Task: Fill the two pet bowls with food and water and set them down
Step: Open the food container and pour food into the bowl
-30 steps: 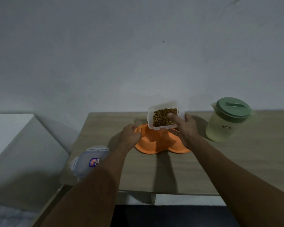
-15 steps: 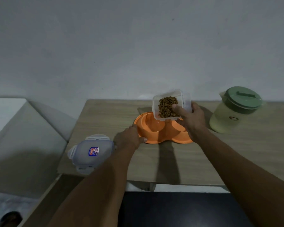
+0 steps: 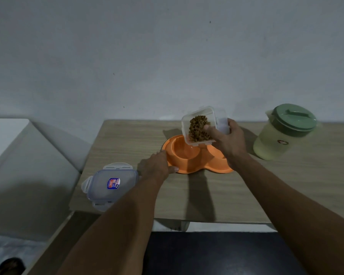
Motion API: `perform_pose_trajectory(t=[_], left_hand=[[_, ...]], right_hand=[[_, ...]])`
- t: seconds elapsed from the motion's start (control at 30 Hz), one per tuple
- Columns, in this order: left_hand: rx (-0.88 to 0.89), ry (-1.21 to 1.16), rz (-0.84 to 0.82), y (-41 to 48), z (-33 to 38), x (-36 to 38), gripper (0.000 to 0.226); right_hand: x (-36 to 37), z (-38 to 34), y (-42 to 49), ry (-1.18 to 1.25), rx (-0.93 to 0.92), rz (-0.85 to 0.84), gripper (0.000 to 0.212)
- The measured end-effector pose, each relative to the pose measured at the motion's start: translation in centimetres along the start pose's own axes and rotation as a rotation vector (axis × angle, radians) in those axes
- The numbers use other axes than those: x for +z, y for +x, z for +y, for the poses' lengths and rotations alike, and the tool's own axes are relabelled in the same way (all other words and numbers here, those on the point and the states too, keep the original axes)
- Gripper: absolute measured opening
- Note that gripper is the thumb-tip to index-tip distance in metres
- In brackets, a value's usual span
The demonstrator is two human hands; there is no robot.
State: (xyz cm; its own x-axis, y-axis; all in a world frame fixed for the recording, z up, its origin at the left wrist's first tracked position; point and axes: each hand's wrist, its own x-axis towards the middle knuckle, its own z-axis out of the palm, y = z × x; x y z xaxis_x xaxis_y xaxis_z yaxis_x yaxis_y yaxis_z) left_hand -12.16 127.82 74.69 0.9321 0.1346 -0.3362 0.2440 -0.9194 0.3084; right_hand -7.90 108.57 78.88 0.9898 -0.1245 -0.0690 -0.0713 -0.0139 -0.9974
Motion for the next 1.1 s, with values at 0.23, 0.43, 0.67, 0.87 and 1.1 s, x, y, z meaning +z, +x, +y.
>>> perform_pose_trajectory(t=[0.23,0.43,0.67,0.87,1.1], left_hand=[[-0.008,-0.028,-0.002,0.20,-0.02,-0.04,0.066],[-0.017,-0.019,0.000,0.24,0.06,-0.13,0.067],[-0.018,-0.017,0.019,0.08,0.06,0.03,0.062],[-0.015,-0.042,0.006,0.14,0.03,-0.03,0.066],[-0.014,-0.027,0.021,-0.04,0.12,-0.09,0.061]], right_hand=[[0.03,-0.03,-0.08,-0.055,-0.028,-0.009,0.051],[0.12,-0.13,-0.17,-0.066,-0.031,-0.004,0.053],[0.17,-0.32,-0.36,-0.054,-0.036,0.006,0.044],[0.03,-0.49,-0.21,-0.038,-0.026,0.007,0.038],[-0.02,-0.05,-0.46,-0.193,-0.051,0.101,0.067]])
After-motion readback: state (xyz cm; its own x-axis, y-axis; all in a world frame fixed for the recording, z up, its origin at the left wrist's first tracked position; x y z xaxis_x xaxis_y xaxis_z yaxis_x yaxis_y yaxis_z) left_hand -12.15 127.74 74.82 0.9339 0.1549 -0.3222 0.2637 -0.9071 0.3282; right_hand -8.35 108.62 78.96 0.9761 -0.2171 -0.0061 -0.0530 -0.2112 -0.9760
